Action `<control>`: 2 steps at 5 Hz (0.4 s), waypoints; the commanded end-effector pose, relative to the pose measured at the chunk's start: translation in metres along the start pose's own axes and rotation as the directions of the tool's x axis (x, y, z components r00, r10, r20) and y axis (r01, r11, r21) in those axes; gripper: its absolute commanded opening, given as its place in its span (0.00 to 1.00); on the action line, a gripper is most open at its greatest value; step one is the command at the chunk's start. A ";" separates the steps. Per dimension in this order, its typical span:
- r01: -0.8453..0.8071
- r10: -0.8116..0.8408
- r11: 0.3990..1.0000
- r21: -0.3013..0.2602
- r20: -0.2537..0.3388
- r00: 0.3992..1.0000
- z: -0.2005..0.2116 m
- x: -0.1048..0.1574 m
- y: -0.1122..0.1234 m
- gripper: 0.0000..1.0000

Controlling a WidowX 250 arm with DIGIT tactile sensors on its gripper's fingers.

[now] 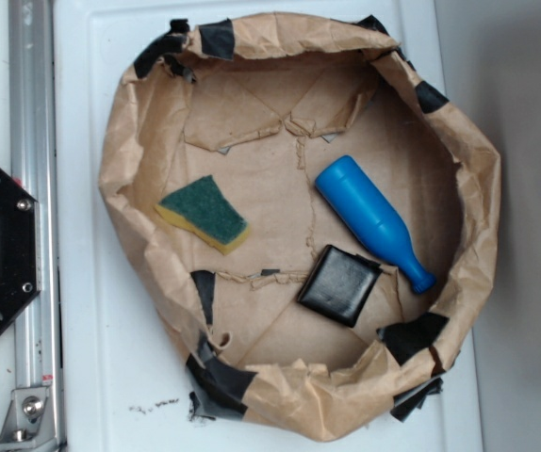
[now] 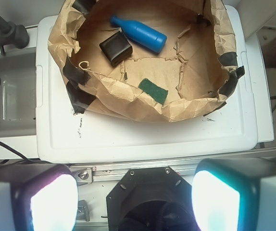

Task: Grab the green sponge.

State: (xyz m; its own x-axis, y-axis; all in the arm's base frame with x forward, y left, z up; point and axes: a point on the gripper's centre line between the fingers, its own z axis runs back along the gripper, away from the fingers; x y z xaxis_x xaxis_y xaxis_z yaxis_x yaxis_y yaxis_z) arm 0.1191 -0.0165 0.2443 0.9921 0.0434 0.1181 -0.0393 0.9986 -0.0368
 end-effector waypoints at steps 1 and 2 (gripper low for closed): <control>0.000 0.000 1.000 0.000 0.000 1.000 0.000 0.000 0.000 1.00; 0.116 -0.114 0.993 -0.017 0.099 0.989 -0.048 0.042 0.025 1.00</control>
State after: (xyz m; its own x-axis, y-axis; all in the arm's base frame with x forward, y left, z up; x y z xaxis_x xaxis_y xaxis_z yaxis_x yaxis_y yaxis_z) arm 0.1640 0.0058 0.1914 0.9801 -0.0862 0.1789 0.0945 0.9948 -0.0386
